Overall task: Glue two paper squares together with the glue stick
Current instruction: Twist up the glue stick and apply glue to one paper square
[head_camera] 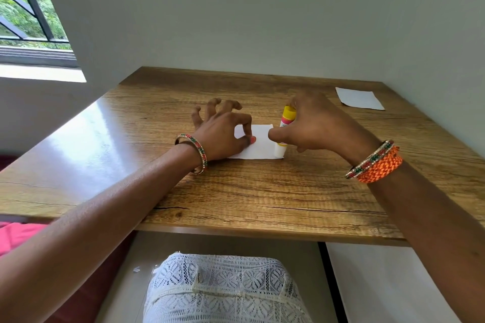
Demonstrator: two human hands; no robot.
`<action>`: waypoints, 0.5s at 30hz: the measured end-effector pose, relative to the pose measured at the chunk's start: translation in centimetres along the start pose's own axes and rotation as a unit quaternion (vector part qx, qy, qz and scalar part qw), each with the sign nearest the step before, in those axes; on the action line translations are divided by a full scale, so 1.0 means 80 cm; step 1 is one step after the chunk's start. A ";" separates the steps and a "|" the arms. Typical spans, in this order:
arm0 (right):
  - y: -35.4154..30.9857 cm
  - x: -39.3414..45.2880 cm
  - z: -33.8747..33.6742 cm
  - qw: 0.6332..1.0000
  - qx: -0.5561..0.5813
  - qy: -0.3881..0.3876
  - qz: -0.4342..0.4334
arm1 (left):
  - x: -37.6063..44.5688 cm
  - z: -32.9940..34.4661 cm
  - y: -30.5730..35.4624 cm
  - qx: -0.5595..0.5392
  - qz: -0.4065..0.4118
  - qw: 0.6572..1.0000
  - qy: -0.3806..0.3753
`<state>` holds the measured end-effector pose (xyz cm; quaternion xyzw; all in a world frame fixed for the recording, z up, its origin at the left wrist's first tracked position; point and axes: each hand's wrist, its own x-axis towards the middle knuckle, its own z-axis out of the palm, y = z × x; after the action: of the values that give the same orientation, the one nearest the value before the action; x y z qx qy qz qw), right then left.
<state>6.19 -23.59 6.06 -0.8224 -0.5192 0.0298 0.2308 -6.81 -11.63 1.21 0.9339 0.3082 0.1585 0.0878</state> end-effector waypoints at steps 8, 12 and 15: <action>0.011 0.004 -0.012 0.980 0.185 0.064 0.025 | -0.001 0.001 0.000 -0.019 -0.002 1.000 0.004; 0.025 0.016 -0.035 0.930 0.314 0.193 0.012 | -0.001 0.001 -0.001 -0.053 -0.017 0.998 -0.022; 0.039 0.023 -0.036 0.913 0.364 0.180 0.028 | 0.000 -0.002 -0.001 -0.063 -0.019 0.997 -0.026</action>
<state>10.46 -24.08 7.72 -0.6873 -0.3984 0.0744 0.6028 -6.92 -11.54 1.35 0.9241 0.3131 0.1520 0.1576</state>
